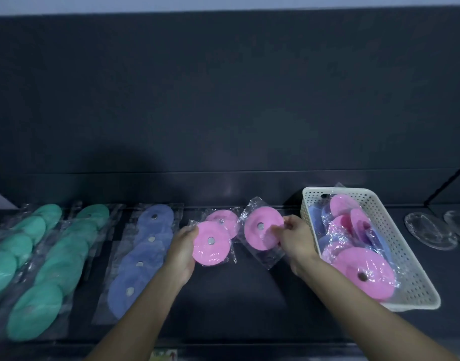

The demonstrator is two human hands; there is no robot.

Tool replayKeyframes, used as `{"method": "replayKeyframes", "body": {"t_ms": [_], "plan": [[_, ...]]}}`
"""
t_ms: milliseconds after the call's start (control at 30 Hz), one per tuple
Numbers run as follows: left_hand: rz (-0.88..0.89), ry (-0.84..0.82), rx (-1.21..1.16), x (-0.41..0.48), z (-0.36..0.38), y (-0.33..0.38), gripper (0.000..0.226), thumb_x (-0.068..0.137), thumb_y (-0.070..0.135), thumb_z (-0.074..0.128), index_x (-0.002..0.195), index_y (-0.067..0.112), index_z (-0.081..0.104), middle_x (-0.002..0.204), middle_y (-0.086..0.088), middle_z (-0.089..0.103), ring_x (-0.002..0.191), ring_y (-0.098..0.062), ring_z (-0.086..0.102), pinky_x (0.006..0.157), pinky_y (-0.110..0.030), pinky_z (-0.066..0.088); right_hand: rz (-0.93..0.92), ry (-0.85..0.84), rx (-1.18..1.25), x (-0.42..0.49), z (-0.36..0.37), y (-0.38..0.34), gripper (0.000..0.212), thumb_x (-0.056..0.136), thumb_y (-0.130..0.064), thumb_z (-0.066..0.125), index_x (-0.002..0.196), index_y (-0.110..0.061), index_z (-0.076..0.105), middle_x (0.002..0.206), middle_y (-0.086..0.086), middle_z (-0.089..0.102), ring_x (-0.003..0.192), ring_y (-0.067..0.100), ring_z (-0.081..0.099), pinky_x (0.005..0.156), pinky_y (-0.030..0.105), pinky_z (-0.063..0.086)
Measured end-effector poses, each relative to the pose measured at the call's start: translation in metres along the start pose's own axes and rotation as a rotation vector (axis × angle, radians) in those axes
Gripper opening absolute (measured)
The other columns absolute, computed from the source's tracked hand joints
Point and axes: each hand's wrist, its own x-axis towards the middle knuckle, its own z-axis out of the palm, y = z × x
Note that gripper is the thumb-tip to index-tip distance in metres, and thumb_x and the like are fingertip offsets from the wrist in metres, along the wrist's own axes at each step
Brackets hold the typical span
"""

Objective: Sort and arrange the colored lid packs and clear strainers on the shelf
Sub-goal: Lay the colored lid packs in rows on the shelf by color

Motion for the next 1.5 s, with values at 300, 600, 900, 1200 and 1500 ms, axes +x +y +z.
{"method": "replayKeyframes", "body": {"t_ms": [300, 600, 900, 1200, 1500], "plan": [[0.173, -0.065, 0.506, 0.024, 0.001, -0.007, 0.013, 0.093, 0.011, 0.053, 0.087, 0.017, 0.062, 0.092, -0.007, 0.064, 0.085, -0.022, 0.057, 0.076, -0.033, 0.044, -0.098, 0.067, -0.038, 0.001, 0.002, 0.014, 0.006, 0.088, -0.005, 0.054, 0.088, -0.009, 0.058, 0.076, 0.004, 0.056, 0.07, 0.019, 0.052, 0.055, 0.027, 0.039], [0.31, -0.135, 0.802, 0.035, 0.004, -0.005, 0.036, 0.088, 0.001, 0.057, 0.122, 0.011, 0.06, 0.111, -0.003, 0.067, 0.105, -0.018, 0.061, 0.097, -0.032, 0.046, -0.089, -0.314, 0.05, -0.013, 0.01, 0.016, 0.015, 0.087, 0.004, 0.061, 0.086, -0.01, 0.065, 0.07, 0.003, 0.059, 0.049, 0.003, 0.052, 0.044, 0.018, 0.042], [0.289, -0.086, 0.738, 0.034, -0.013, -0.008, 0.025, 0.083, -0.004, 0.062, 0.105, 0.007, 0.065, 0.093, -0.008, 0.07, 0.083, -0.021, 0.066, 0.077, -0.03, 0.054, -0.08, -0.517, -0.216, -0.012, 0.033, 0.039, 0.021, 0.079, 0.002, 0.072, 0.072, -0.016, 0.062, 0.061, -0.005, 0.046, 0.051, 0.003, 0.041, 0.052, 0.015, 0.038], [0.124, -0.04, 0.437, 0.023, -0.009, 0.002, 0.032, 0.09, -0.013, 0.042, 0.1, 0.013, 0.058, 0.088, -0.004, 0.057, 0.079, -0.016, 0.057, 0.08, -0.038, 0.054, -0.092, -0.537, -0.346, -0.007, 0.025, 0.04, 0.013, 0.077, -0.001, 0.073, 0.082, -0.012, 0.067, 0.068, -0.002, 0.055, 0.061, 0.008, 0.049, 0.057, 0.019, 0.041], [0.285, -0.058, 0.964, 0.022, -0.02, -0.002, 0.022, 0.081, -0.003, 0.054, 0.072, 0.011, 0.069, 0.066, -0.004, 0.067, 0.067, -0.023, 0.065, 0.072, -0.038, 0.057, -0.14, -0.541, -0.374, -0.009, 0.026, 0.04, 0.017, 0.08, -0.001, 0.07, 0.078, -0.018, 0.068, 0.065, -0.006, 0.055, 0.056, 0.002, 0.046, 0.056, 0.013, 0.039]]}}
